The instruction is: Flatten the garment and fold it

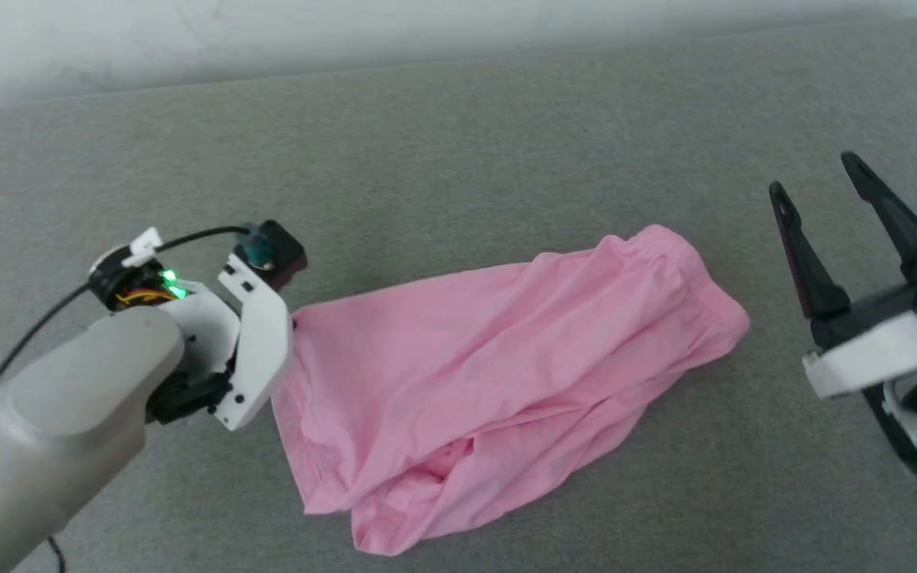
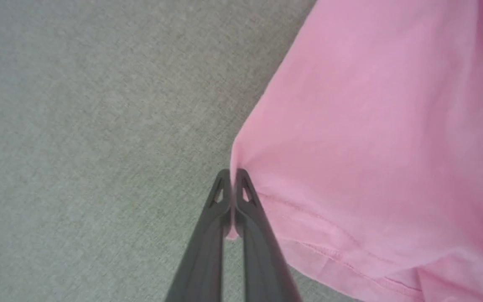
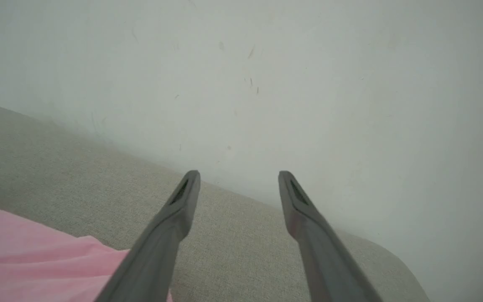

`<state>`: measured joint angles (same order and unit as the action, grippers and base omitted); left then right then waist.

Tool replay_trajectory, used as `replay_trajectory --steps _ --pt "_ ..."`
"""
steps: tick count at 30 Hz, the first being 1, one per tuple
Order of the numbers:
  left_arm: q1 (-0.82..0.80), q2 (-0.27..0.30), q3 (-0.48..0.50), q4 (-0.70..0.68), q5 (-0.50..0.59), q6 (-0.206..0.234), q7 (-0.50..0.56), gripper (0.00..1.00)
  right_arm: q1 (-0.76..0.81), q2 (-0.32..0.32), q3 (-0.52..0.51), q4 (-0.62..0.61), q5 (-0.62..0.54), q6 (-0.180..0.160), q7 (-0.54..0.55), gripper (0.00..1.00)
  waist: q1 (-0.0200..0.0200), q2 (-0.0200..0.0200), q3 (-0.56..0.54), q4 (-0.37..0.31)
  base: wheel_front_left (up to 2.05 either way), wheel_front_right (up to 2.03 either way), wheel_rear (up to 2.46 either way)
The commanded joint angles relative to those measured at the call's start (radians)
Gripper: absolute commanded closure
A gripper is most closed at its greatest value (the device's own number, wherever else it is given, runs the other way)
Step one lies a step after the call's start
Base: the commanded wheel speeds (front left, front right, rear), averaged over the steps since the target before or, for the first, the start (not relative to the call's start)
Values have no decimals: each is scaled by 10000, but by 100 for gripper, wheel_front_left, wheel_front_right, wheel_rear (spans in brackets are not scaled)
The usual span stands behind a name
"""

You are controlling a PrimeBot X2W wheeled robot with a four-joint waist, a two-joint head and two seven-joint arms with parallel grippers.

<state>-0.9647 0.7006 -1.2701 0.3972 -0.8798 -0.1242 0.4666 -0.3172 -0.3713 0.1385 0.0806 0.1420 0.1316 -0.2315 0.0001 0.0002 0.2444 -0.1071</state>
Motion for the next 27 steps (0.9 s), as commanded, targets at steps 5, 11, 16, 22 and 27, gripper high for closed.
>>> replay_trajectory --steps 5,11,16,22,27 --pt "-27 231 37 -231 -59 -64 -698 100 -1626 -1554 1867 200 1505 -9 2382 0 -1 -2 -169 882 0 0 0" --pt "-100 -42 13 -541 53 -64 -996 100 -4256 -3410 5283 21 4141 -9 6512 0 -1 -2 86 1474 0 0 0" --pt "-450 -377 10 -693 172 -64 -1184 100 -6385 -3691 7555 681 5543 -9 8936 0 -1 -2 487 1861 0 0 0" --pt "-965 -811 8 -655 294 -65 -1421 100 -7529 -3448 9139 2315 6617 -9 9953 0 -1 -2 1085 2323 0 0 0" --pt "-1196 -1007 -10 -566 345 -65 -1588 100 -7580 -3407 10149 3257 7189 -9 9782 0 -1 -2 1463 2534 0 0 0"
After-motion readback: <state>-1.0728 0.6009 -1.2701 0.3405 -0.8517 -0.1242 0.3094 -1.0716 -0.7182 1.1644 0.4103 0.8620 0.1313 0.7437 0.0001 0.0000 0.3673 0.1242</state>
